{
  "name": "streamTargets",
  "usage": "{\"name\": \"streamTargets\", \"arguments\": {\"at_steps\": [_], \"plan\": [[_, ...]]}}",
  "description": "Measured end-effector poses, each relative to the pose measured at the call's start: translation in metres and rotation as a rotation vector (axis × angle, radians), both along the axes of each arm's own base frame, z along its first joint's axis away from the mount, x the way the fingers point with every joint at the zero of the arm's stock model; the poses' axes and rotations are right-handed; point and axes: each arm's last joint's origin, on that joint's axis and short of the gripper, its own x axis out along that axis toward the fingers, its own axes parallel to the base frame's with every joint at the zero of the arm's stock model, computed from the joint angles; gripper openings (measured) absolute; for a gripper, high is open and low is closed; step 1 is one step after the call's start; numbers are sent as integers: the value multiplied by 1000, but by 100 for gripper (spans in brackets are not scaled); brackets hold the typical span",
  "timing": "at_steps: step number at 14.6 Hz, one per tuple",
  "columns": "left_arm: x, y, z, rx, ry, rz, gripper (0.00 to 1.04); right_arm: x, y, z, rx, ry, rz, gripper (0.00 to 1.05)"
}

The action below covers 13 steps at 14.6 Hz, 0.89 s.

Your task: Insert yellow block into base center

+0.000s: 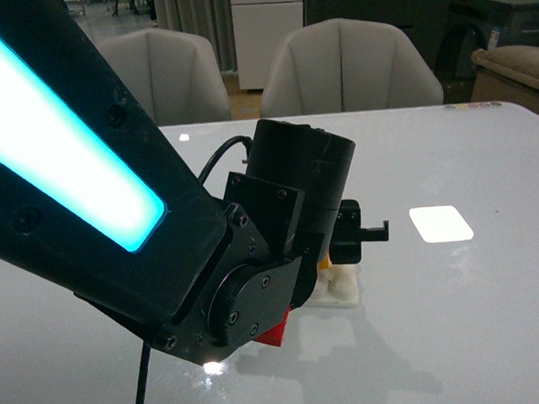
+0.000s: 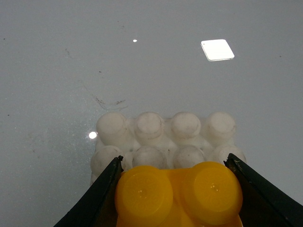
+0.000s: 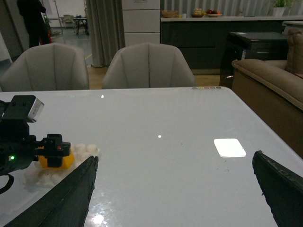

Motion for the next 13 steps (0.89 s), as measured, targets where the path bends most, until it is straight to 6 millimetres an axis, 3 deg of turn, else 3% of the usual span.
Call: {"name": "streamTargets", "arguments": {"at_steps": [10,11,13], "plan": [[-4,4,-14,40,13,-91,61,0,0,0,0,0,0,98],[-5,3,-14,37,16,-101,79,0,0,0,0,0,0,98],[-6,1,-13,33,19,-109,98,0,0,0,0,0,0,98]]}}
